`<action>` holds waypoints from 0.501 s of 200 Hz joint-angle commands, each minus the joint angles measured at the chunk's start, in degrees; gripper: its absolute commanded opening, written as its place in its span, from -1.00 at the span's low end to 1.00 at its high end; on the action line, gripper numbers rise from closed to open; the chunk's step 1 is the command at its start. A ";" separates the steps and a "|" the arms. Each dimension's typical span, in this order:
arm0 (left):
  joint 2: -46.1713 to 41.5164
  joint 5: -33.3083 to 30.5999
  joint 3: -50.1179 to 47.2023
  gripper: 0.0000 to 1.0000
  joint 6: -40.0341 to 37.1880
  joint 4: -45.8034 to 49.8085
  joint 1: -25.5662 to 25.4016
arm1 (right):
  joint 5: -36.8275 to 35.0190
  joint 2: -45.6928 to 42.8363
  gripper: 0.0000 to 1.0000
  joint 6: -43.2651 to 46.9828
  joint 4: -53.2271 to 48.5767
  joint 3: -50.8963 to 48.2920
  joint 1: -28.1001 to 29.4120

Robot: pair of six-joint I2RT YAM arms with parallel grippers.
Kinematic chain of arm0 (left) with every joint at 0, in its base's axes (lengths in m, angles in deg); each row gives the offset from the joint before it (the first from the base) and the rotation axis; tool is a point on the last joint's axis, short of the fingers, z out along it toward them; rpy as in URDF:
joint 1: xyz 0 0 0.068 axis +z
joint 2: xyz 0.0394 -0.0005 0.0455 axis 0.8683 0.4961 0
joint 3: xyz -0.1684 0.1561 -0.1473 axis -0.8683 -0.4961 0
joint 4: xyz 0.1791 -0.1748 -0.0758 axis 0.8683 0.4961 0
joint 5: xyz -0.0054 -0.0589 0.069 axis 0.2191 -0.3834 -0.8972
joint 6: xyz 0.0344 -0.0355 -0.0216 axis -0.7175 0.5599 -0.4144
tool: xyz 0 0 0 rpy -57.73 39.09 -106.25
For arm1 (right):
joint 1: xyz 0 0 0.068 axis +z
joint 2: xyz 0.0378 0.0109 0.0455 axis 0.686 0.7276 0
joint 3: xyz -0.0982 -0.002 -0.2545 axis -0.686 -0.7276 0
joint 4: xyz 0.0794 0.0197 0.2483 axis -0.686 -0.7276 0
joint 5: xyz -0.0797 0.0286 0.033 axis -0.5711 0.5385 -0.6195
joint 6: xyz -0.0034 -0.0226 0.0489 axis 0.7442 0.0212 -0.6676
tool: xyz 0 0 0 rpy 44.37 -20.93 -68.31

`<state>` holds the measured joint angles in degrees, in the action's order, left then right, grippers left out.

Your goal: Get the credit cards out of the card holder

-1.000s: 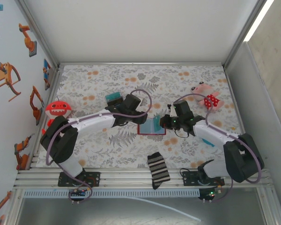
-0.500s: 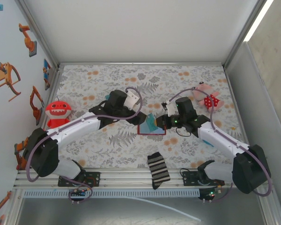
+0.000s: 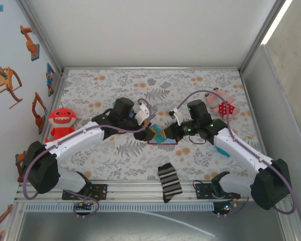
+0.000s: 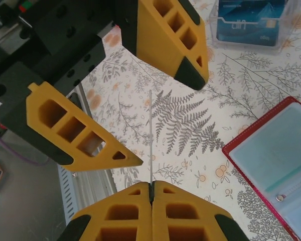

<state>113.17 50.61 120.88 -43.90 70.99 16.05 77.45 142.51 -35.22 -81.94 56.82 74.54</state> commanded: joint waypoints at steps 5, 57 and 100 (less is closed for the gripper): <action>-0.36 5.70 1.05 0.11 -2.37 1.92 0.04 | 2.92 -0.58 -1.00 3.00 -1.60 1.58 0.33; -0.33 6.15 1.22 -0.86 -2.18 2.25 0.04 | 0.92 -1.00 -1.00 4.50 -2.66 1.66 0.35; -4.10 2.71 -1.74 -1.00 1.82 -2.00 0.17 | -5.62 -4.90 -0.50 1.97 0.54 -0.34 0.33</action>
<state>112.75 56.66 120.81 -44.73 72.67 15.94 74.30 141.70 -32.03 -83.65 56.97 74.45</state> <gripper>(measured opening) 0.053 0.178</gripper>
